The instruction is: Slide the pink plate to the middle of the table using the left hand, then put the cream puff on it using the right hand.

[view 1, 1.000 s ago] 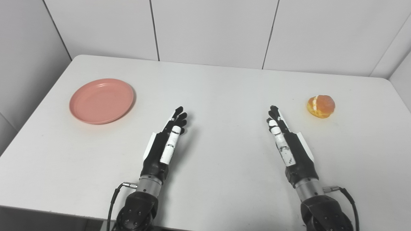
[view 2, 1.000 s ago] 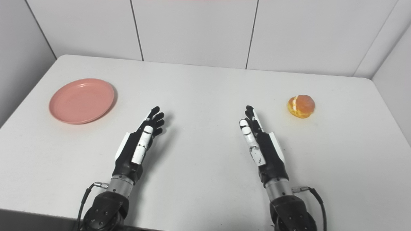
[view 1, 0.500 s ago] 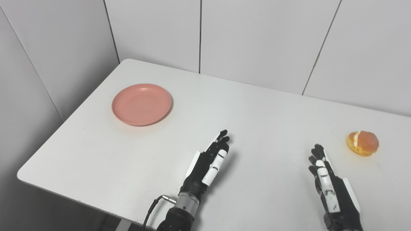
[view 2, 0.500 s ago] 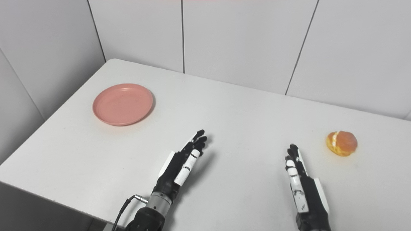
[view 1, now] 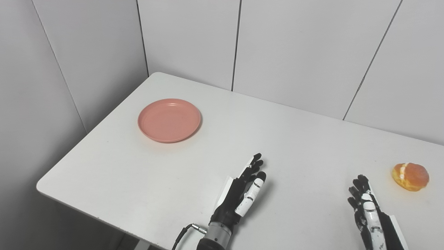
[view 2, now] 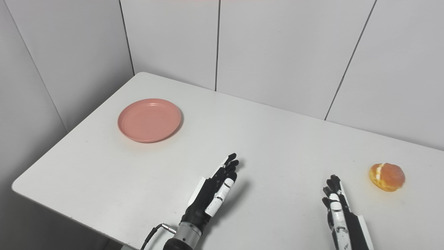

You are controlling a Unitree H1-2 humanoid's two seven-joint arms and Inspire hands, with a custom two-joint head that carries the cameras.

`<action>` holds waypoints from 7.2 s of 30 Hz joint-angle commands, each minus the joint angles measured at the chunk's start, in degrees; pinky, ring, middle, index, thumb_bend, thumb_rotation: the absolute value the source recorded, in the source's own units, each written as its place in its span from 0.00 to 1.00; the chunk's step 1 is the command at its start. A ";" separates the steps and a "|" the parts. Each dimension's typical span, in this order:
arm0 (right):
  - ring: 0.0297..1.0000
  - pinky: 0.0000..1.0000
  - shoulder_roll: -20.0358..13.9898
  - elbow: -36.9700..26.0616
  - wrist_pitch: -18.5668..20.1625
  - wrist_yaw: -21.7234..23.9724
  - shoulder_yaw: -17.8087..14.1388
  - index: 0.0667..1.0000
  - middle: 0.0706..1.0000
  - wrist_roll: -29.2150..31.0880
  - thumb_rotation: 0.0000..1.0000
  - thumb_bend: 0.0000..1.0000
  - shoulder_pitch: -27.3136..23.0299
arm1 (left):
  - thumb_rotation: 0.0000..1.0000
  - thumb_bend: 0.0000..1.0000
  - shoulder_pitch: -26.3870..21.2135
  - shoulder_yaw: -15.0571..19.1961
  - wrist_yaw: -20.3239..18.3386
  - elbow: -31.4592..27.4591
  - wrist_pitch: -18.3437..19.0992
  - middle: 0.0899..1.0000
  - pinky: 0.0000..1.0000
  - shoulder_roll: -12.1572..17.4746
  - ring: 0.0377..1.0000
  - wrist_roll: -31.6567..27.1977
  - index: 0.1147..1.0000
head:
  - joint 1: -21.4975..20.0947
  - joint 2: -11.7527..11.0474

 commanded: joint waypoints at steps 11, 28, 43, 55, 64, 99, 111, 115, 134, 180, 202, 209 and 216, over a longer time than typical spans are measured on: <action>1.00 1.00 0.65 -3.57 -0.34 -0.51 0.30 1.00 1.00 -0.32 1.00 0.01 -1.31 | 1.00 0.56 0.76 -0.31 -0.33 -0.51 0.30 0.94 0.91 -1.24 0.94 -0.20 0.93 | -1.16 1.02; 1.00 1.00 1.00 -6.01 0.91 -0.90 1.16 1.00 1.00 -1.73 1.00 0.00 -1.10 | 1.00 0.46 -0.57 1.70 -2.23 -8.54 5.99 0.93 0.88 -0.29 0.93 -1.52 0.91 | -1.12 2.44; 1.00 1.00 1.44 -6.38 1.03 -1.47 1.69 1.00 1.00 -2.28 1.00 0.00 -1.24 | 1.00 0.46 -3.86 5.79 -6.54 -17.01 12.16 0.93 0.89 2.54 0.92 -2.56 0.90 | -1.15 3.32; 1.00 1.00 1.53 -5.99 1.46 -1.67 1.51 1.00 1.00 -2.26 1.00 0.00 -1.39 | 1.00 0.44 -11.01 12.81 -6.29 -17.80 13.04 0.94 0.89 5.52 0.92 -6.11 0.91 | -0.94 3.46; 1.00 1.00 1.38 -5.66 1.43 -1.41 1.36 1.00 1.00 -1.82 1.00 0.00 -1.34 | 1.00 0.46 -16.25 17.90 -6.49 -16.60 14.16 0.93 0.94 9.70 0.92 -9.40 0.92 | -0.90 3.47; 1.00 1.00 1.38 -5.57 1.45 -1.40 1.27 1.00 1.00 -1.74 1.00 0.00 -1.33 | 0.98 0.42 -28.13 32.59 -1.16 -3.88 12.35 0.88 0.88 18.78 0.88 -19.30 0.84 | -0.93 3.50; 1.00 1.00 1.37 -5.32 1.22 -1.44 1.05 1.00 1.00 -1.57 1.00 0.00 -1.28 | 1.00 0.41 -27.42 35.90 -1.93 -1.56 13.95 0.89 0.90 22.82 0.90 -24.51 0.84 | -0.77 3.28; 1.00 1.00 1.27 -5.33 1.43 -1.26 1.04 1.00 1.00 -1.36 1.00 0.00 -1.30 | 1.00 0.42 -27.26 37.06 -1.63 0.23 13.72 0.89 0.89 24.12 0.90 -25.38 0.85 | -0.77 3.27; 1.00 1.00 1.21 -5.43 1.24 -1.49 0.95 1.00 1.00 -1.74 1.00 0.00 -1.28 | 0.99 0.39 -27.77 42.13 -1.70 8.15 12.39 0.88 0.89 27.33 0.89 -32.38 0.84 | -0.52 3.49; 1.00 1.00 0.89 -5.42 1.49 -1.23 0.88 1.00 1.00 -1.79 1.00 0.00 -1.25 | 0.97 0.35 -28.28 41.94 -3.15 26.74 6.11 0.91 0.92 28.72 0.91 -36.00 0.89 | -0.81 4.43; 1.00 1.00 1.21 -5.65 1.89 -1.53 0.65 1.00 1.00 -1.68 1.00 0.00 -1.11 | 0.96 0.43 -30.39 39.30 -6.16 35.32 4.90 0.94 0.93 28.52 0.93 -37.17 0.92 | -1.10 4.99; 1.00 1.00 1.06 -5.18 0.88 -1.38 0.73 1.00 1.00 -1.93 1.00 0.01 -1.13 | 0.99 0.39 -31.47 37.08 -6.71 37.55 3.15 0.92 0.92 28.37 0.92 -36.17 0.90 | -1.13 5.16; 1.00 1.00 0.81 -5.49 1.24 -1.29 0.91 1.00 1.00 -2.27 1.00 0.02 -1.13 | 1.00 0.37 -31.83 35.27 -6.40 36.70 4.58 0.89 0.90 27.36 0.90 -36.49 0.86 | -1.56 5.55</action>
